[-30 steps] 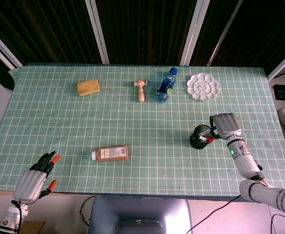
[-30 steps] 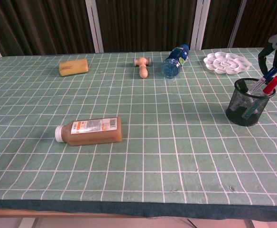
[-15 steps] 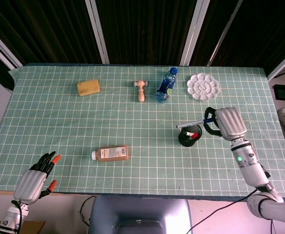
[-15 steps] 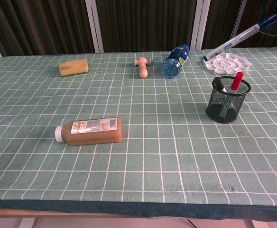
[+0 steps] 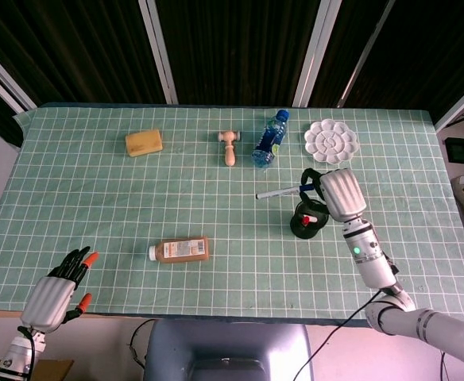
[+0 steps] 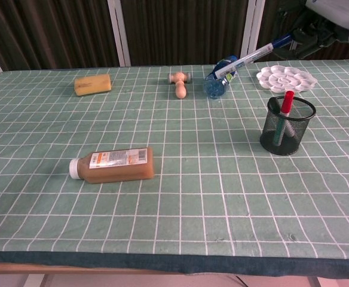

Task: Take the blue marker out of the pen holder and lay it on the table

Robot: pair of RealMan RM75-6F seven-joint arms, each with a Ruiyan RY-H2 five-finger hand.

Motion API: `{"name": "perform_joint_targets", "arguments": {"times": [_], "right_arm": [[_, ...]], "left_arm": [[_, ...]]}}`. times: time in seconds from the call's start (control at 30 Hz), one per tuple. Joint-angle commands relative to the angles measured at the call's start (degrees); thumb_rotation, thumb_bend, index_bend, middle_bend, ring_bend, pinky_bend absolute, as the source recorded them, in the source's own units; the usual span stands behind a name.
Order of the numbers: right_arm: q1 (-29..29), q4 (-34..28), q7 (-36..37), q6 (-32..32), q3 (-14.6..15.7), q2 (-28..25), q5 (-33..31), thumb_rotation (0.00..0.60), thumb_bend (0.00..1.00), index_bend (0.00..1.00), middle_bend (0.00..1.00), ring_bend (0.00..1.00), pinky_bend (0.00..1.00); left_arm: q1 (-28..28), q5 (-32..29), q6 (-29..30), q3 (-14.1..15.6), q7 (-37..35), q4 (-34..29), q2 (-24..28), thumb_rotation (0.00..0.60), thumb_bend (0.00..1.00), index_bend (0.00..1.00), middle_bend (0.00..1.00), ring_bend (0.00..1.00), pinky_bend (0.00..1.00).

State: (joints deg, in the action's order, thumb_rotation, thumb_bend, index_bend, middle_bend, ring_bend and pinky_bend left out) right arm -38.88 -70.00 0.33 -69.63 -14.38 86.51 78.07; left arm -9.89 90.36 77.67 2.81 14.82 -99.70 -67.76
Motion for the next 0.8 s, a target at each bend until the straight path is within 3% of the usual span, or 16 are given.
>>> {"name": "perform_joint_targets", "arguments": {"times": [0.03,0.07,0.23,0.33,0.5,0.6,0.67,0.7,0.73,0.8], "right_arm": [[-5.09,13.86,8.09,8.15,-0.34,9.98,-1.37,0.6,0.84,0.85,1.0,1.0,1.0],[-5.6,15.45,8.47,9.96,0.04,10.75,-1.65,0.6,0.81,0.81,1.0,1.0,1.0],[-6.05,17.36,7.6,12.72,0.91,11.35,-2.09,0.6,0.35,0.44,1.0,1.0,0.99],[-5.21,14.93,6.44,13.03,0.88,9.36,-2.86,0.6,0.23,0.27,0.99,0.99,0.95],[-2.86,7.86,1.96,10.93,0.64,4.49,-4.07,0.6,0.14,0.03,0.87,0.92,0.9],[-2.14,5.71,0.8,10.27,0.63,3.17,-4.38,0.6,0.13,0.01,0.8,0.88,0.87],[-0.93,2.51,-0.4,9.01,0.59,1.22,-4.76,0.6,0.12,0.01,0.71,0.8,0.83],[0.24,-0.28,-1.28,7.48,0.42,-0.27,-5.15,0.6,0.12,0.03,0.66,0.75,0.8],[4.53,-6.25,-2.23,0.53,0.68,-3.22,-4.46,0.6,0.12,0.05,0.64,0.72,0.77],[9.32,-14.87,-5.36,-4.71,2.81,-7.64,-3.74,0.6,0.12,0.13,0.59,0.62,0.7]], "left_arm": [[-0.01,-0.02,0.0,-0.01,-0.24,0.04,0.1,0.6,0.39,0.1,0.0,0.05,0.35],[0.0,-0.12,0.01,-0.05,-0.38,0.02,0.15,0.6,0.39,0.1,0.0,0.05,0.35],[0.03,-0.09,0.1,-0.05,-0.74,-0.01,0.33,0.6,0.39,0.1,0.0,0.05,0.35],[0.0,0.04,0.0,0.04,-0.73,0.02,0.33,0.6,0.39,0.1,0.0,0.05,0.35],[-0.07,0.03,-0.19,0.09,-0.34,-0.01,0.19,0.6,0.39,0.1,0.0,0.06,0.35],[-0.08,0.05,-0.22,0.1,-0.23,-0.02,0.15,0.6,0.39,0.1,0.0,0.06,0.35],[-0.06,0.08,-0.23,0.15,-0.08,-0.05,0.11,0.6,0.39,0.1,0.0,0.06,0.35],[-0.08,0.11,-0.25,0.17,0.02,-0.06,0.08,0.6,0.39,0.1,0.0,0.06,0.35],[-0.04,0.1,-0.13,0.11,-0.06,-0.07,0.11,0.6,0.39,0.1,0.0,0.06,0.35],[0.0,0.07,0.0,0.05,-0.26,0.0,0.14,0.6,0.39,0.1,0.0,0.06,0.35]]}}
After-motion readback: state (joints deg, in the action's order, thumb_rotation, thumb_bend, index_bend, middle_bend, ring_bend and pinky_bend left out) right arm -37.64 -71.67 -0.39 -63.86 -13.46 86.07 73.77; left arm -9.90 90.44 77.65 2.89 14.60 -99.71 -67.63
